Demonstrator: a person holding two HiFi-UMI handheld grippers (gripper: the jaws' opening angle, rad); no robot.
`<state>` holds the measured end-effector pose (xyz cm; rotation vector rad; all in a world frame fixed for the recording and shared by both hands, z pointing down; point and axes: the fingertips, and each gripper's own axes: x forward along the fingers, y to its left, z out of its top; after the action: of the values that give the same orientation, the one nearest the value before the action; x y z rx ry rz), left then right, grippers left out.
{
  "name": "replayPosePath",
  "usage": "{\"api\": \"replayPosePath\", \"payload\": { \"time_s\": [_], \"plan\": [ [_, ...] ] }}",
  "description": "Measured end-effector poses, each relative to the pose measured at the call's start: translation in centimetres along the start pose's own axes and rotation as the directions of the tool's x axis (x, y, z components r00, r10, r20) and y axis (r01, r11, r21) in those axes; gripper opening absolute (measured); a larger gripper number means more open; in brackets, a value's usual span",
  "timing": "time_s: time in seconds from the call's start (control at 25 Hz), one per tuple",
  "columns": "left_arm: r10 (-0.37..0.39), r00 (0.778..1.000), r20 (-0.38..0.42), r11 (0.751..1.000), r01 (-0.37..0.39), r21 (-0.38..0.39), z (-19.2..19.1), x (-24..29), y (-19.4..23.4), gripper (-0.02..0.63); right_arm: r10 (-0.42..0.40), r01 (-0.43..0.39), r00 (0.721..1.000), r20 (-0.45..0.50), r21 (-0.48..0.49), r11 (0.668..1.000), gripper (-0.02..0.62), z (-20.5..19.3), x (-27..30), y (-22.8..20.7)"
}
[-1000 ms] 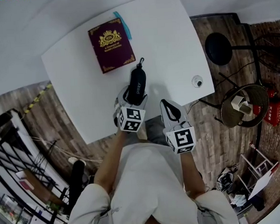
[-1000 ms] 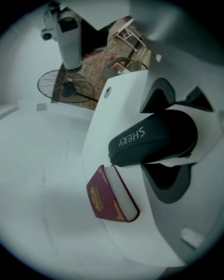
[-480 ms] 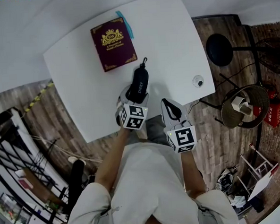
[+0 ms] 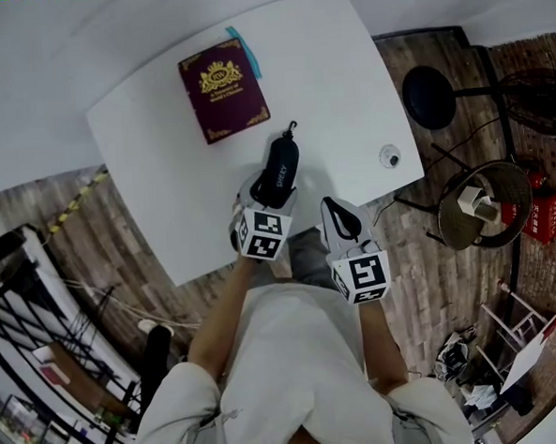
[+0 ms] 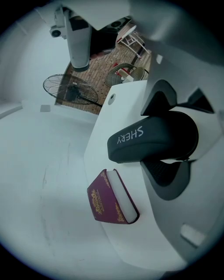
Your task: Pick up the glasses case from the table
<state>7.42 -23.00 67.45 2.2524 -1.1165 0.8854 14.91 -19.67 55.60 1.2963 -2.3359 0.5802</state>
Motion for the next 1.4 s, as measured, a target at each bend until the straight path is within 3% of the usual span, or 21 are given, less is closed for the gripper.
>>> {"api": "replayPosePath", "payload": {
  "time_s": [0.56,1.04,1.4],
  "plan": [
    [-0.030,0.985,0.172,0.998,0.040,-0.055,4.0,-5.4,1.8,0.337,-0.042,0.044,0.997,0.063,-0.018,0.999,0.003,2.1,-0.8,1.6],
    [-0.054,0.924,0.379,0.998,0.061,-0.005,9.7,-14.0,2.9,0.337,-0.054,0.067,0.985,0.164,-0.071,0.995,0.003,6.2,-2.2,4.3],
    [-0.072,0.889,0.452,0.997,0.063,0.035,11.1,-19.3,3.6,0.337,-0.061,0.086,0.973,0.224,-0.105,0.991,0.002,8.0,-3.4,6.5]
  ]
}}
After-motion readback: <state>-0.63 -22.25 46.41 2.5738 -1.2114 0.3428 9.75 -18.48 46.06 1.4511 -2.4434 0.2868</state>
